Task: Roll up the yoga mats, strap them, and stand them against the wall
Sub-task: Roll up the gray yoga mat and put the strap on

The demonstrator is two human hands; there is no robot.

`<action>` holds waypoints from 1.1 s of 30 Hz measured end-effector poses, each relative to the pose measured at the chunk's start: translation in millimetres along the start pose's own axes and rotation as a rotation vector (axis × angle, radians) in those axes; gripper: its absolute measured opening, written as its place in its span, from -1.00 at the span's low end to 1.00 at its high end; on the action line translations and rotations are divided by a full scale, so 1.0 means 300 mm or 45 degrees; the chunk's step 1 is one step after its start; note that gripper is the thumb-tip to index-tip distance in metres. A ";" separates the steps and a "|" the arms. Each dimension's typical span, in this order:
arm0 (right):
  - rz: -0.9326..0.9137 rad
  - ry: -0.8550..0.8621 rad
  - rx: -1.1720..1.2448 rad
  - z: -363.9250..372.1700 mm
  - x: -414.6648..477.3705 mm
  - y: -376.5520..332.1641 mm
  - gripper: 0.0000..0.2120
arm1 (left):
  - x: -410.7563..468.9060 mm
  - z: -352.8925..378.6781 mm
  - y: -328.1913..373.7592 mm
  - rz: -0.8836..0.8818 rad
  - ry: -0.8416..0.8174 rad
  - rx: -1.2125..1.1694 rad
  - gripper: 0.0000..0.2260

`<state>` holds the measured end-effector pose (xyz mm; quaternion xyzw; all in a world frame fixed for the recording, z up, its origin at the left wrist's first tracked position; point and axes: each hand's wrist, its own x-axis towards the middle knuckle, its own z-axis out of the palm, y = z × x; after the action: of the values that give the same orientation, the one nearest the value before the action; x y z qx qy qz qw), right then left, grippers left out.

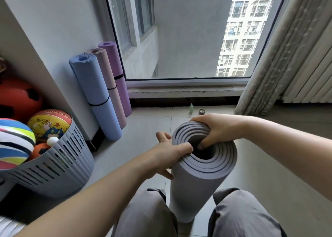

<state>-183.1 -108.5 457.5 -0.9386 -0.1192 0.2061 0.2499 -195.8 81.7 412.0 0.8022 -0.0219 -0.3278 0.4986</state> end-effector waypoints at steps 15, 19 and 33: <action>0.007 0.515 -0.452 0.047 -0.002 -0.050 -0.31 | 0.024 -0.024 0.060 0.434 0.545 0.333 -0.84; -0.081 0.531 -0.680 0.022 -0.003 -0.100 -0.54 | 0.012 0.009 0.041 0.607 0.581 0.272 -0.85; 0.025 0.408 -0.975 0.304 0.298 -0.262 -0.56 | 0.036 -0.340 -0.317 0.358 0.555 0.248 -0.69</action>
<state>-153.9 25.7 396.9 -0.9850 -0.1378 0.0006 -0.1039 -159.1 205.7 358.4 0.8871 -0.0565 -0.0714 0.4525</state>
